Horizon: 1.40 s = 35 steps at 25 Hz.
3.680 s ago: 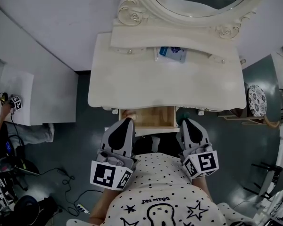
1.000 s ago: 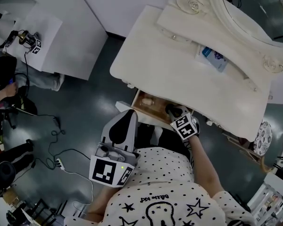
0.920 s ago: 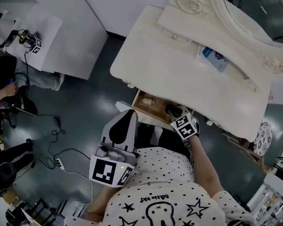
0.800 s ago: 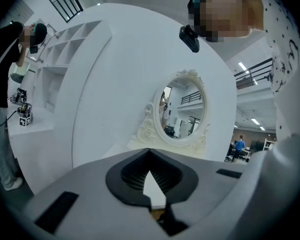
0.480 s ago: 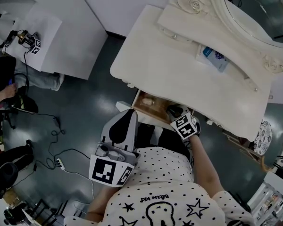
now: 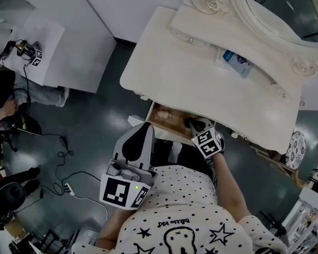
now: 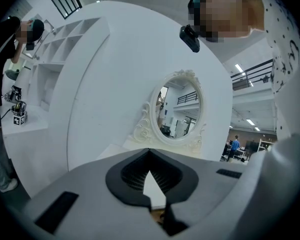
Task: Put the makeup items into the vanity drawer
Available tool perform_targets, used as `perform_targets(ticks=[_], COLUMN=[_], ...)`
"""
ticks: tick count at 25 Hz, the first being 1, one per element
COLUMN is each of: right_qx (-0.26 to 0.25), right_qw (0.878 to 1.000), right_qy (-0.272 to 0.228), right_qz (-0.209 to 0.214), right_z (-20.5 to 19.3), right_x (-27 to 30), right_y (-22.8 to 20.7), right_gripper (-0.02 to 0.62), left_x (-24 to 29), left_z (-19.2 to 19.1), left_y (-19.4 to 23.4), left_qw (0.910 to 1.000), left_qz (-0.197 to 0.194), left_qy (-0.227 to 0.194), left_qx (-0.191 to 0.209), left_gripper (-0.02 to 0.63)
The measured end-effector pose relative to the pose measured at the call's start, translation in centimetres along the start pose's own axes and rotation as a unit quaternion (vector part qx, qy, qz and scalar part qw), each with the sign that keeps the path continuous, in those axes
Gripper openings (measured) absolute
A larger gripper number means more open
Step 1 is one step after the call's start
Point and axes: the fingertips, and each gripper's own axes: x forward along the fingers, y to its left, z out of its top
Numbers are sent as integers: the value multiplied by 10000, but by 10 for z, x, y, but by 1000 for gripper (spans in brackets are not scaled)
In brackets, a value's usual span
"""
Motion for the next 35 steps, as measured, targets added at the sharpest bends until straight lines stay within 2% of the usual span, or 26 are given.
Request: perform_targets(ticks=[4,7,11,16,23,28,31,35], right_qx=[49,296,882,1171,1562,2015,2047,2033], right_qw=[9999,9989,9921,9813,9551,9243,9073,8930], right_qy=[-103,-300,-846,-1379,-2159,-2813,-3186,-3459], right_qz=[-129,-204,-277,-661,-1292,-1613,-1827,-2041], right_z=[2,7,22,47,78,95,105,111], right_x=[-8,-18,-38,-76,-137,-185,-215,-243], right_y=[0,-1,-2,-4,-12,-18,-18,-15], right_gripper=[8,8,8,7,8,8,8,8], left_x=[2,4,5,9,14,13,12,11], left_z=[0,0,1,0,-1,-1,2,3], left_y=[-5,-9,-15,-24,-39,-52,-59,-68], left_qw=[9999,9997,9992,9975,9927,9883,9856,9823], left_qz=[-136,-238,-400,-701,-1199,-1514,-1673,-1853], left_qy=[2,8,2,5,27,-1,-37,-49], left_qx=[20,34,52,83,144,190,226,284], left_gripper=[-4,-3,-4,-3,-5,-4,-4,-4])
